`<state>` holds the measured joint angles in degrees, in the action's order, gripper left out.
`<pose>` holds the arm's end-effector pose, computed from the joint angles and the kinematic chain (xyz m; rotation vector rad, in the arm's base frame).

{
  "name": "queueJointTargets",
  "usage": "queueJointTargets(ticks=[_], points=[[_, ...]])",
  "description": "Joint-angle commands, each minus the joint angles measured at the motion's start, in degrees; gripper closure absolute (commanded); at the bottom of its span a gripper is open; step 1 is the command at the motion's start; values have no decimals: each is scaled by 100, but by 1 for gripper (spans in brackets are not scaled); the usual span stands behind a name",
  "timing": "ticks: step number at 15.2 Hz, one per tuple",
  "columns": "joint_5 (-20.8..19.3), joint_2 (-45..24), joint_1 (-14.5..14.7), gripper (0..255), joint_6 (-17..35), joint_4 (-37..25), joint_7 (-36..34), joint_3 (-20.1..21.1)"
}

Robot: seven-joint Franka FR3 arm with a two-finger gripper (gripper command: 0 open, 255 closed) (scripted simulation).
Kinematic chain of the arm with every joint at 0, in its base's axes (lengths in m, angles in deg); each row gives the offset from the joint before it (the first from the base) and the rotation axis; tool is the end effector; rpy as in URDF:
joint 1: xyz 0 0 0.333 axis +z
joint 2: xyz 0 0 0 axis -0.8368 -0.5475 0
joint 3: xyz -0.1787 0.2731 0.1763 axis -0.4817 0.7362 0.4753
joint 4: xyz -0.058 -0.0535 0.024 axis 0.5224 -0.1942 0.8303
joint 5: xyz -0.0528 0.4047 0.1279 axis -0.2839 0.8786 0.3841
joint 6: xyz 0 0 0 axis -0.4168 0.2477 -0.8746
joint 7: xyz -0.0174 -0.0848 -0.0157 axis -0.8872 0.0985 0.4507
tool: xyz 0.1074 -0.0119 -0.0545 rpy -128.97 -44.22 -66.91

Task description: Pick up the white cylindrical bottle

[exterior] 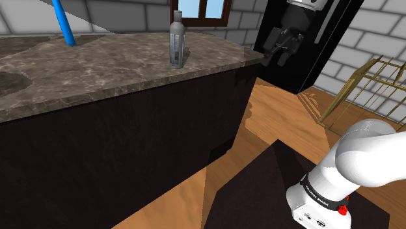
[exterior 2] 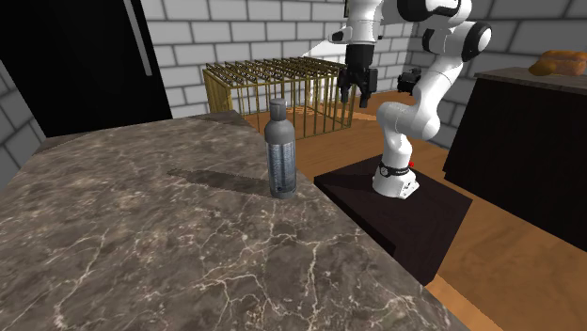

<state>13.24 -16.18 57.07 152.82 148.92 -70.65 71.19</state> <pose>0.3092 0.0174 0.6330 -3.0287 0.1904 -0.1228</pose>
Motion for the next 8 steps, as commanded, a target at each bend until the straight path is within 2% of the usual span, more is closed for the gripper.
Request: queueJointTargets(ticks=[1, 8], points=[[0, 0, 0, 0, 0, 0, 0, 0], [89, -1006, 412, 0, 1366, -419, 1301, -353]])
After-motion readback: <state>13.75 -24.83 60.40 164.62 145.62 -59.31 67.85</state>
